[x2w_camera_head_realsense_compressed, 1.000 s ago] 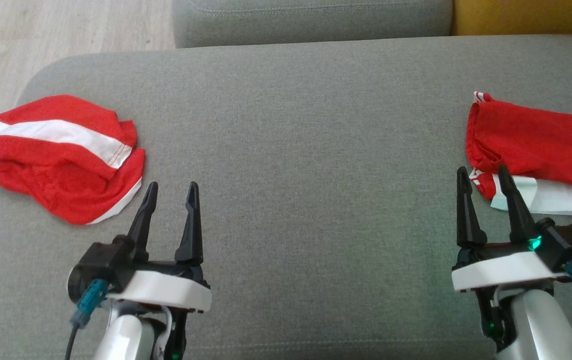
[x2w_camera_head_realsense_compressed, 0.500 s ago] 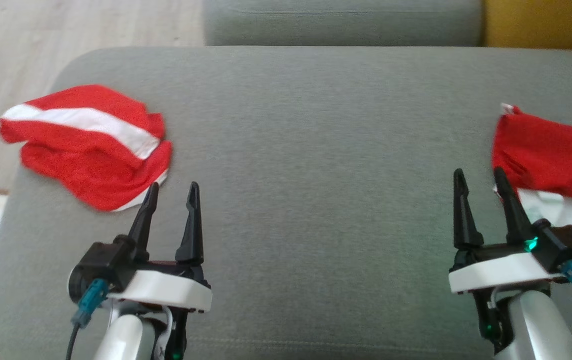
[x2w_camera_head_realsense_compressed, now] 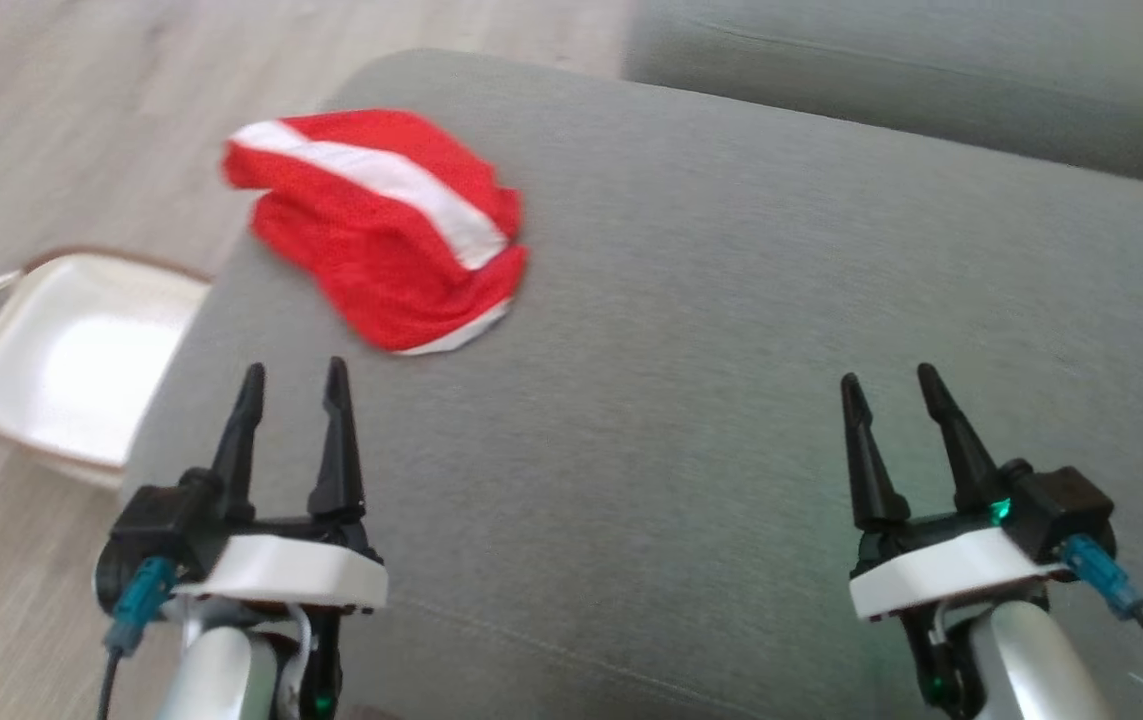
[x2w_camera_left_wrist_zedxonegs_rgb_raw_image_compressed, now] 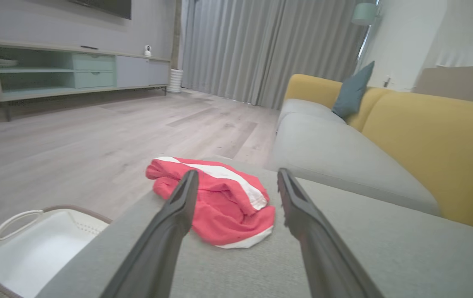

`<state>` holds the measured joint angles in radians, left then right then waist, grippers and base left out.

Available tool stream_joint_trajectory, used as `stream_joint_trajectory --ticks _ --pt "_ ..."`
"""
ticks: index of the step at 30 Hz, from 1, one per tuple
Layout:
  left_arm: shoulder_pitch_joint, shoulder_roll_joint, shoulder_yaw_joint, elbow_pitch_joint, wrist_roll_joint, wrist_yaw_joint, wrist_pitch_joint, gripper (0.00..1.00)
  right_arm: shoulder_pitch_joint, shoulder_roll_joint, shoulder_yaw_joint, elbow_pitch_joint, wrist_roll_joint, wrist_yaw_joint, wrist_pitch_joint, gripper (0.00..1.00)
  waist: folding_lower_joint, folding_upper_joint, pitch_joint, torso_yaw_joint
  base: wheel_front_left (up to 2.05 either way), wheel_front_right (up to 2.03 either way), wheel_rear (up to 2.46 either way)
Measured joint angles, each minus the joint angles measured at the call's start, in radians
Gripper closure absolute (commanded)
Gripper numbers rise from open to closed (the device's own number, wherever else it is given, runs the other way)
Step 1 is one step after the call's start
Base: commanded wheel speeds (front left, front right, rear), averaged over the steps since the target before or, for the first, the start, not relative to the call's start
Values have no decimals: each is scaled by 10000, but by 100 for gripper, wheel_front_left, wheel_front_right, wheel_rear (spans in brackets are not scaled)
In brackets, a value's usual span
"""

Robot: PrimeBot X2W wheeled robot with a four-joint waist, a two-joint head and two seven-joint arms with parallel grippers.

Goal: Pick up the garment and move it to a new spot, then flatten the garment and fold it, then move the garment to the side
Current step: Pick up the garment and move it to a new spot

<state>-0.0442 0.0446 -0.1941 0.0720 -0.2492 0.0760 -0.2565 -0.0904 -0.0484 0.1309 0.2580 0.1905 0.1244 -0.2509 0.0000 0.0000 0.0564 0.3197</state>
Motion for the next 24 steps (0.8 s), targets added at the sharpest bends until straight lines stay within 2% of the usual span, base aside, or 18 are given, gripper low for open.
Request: stream_joint_trajectory --ticks 4,10,16,24 --pt "52 2 188 -2 -2 6 0 0 -2 4 272 176 63 0 0 0 0 0 -66 878 0 0 0" --pt "407 4 376 -6 -2 31 0 0 -2 2 539 351 207 0 0 0 0 0 -170 1577 0 0 0" --pt "440 4 504 -23 -86 119 0 0 -2 2 627 414 224 0 0 0 0 0 -226 1719 0 0 0" --pt "417 4 842 -75 -92 119 0 0 -4 2 704 418 282 0 0 0 0 0 -61 1524 0 0 0"
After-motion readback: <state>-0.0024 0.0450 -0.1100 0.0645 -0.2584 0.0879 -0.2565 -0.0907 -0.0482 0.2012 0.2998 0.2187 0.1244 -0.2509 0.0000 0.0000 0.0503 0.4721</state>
